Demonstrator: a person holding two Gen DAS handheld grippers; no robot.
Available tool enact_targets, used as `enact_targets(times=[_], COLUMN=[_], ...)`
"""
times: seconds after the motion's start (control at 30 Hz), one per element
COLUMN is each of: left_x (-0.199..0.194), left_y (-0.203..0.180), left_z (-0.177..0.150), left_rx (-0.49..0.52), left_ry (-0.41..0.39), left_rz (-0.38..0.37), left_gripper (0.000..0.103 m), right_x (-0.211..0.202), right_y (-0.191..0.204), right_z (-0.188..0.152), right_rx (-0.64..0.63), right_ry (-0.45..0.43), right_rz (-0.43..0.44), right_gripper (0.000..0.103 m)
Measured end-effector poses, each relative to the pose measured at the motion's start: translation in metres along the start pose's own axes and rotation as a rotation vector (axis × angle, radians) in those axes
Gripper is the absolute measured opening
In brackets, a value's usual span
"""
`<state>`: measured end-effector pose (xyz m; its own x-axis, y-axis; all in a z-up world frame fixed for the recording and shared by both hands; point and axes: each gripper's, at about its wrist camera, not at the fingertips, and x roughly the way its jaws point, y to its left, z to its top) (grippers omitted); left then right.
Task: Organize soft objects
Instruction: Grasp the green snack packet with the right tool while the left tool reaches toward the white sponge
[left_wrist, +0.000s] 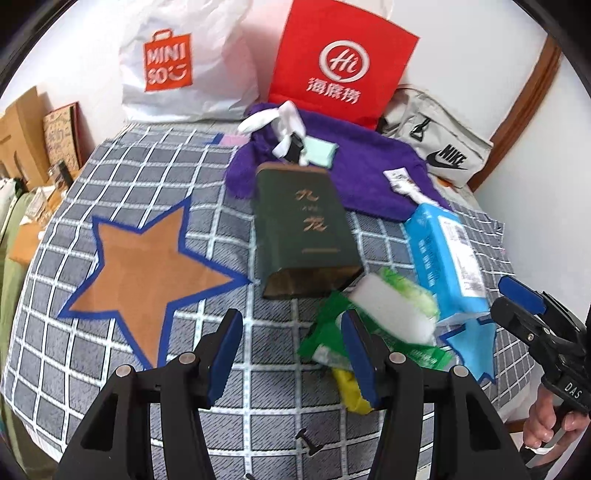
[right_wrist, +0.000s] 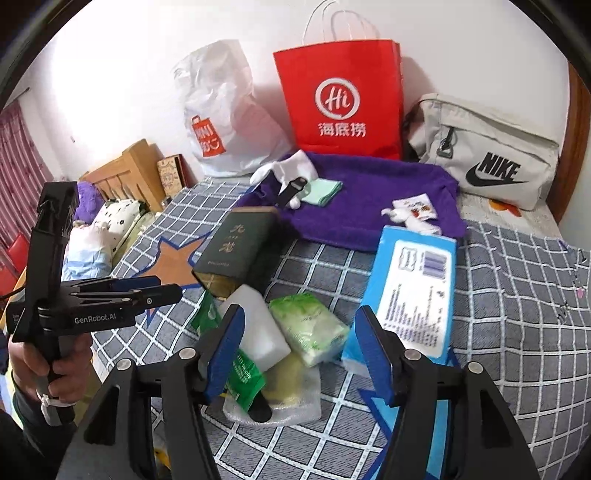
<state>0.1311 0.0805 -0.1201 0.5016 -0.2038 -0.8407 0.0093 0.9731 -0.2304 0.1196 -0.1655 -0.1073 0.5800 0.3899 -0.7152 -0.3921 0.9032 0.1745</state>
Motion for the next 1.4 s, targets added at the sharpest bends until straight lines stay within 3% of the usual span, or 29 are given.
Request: enact_targets(times=[0.17,0.3,0.6,0.83,0.87,0.9,0.97,1.03,1.3,1.4], left_x=[0.003,0.006,0.007,0.013,0.013,0.013,0.013,0.013,0.012,0.012], left_y=[0.013,0.024,0.053,0.061,0.061,0.061,0.062,0.063,0.05,0.042], left_z=[-0.01,-0.015,-0.026,-0.03,-0.03,-0.031,-0.032,-0.032,-0.036,-0.037], left_rx=[-0.019,-0.048,-0.11,-0.131,-0.13,-0.129,-0.129,-0.129,-0.096,-0.077], left_ry=[0.013,0.02,0.026,0.038,0.039,0.041,0.043,0.044,0.051,0.052], left_rz=[0.003,0.009,-0.003,-0.032,-0.035,-0.037,-0.035,-0.033,-0.021,-0.015], left_gripper=[0.053,0.053,0.053,0.053,0.054,0.054,0.053,0.053,0.054,0.053], right_x=[0.007,0.014,0.047,0.071,0.075,0.078,0.079,0.07,0.048,0.047], right_y=[0.016,0.043,0.095,0.102,0.102,0.102,0.1,0.095,0.071,0.065], right_z=[-0.007,-0.013,-0.032,-0.049,-0.052,-0.054,-0.054,-0.049,-0.041,-0.042], right_rx=[-0.044,-0.159,-0.505,-0.616,-0.632,-0.65,-0.652,-0.607,-0.403,-0.346], right_ry=[0.011,0.021,0.068,0.133,0.131,0.124,0.117,0.099,0.076,0.078], right_rz=[0.077,0.105,-0.05,-0.12,-0.144,-0.185,-0.197,-0.148,0.085,0.12], right_gripper=[0.062,0.062,0.062,0.061,0.06,0.051,0.043,0.033,0.034,0.034])
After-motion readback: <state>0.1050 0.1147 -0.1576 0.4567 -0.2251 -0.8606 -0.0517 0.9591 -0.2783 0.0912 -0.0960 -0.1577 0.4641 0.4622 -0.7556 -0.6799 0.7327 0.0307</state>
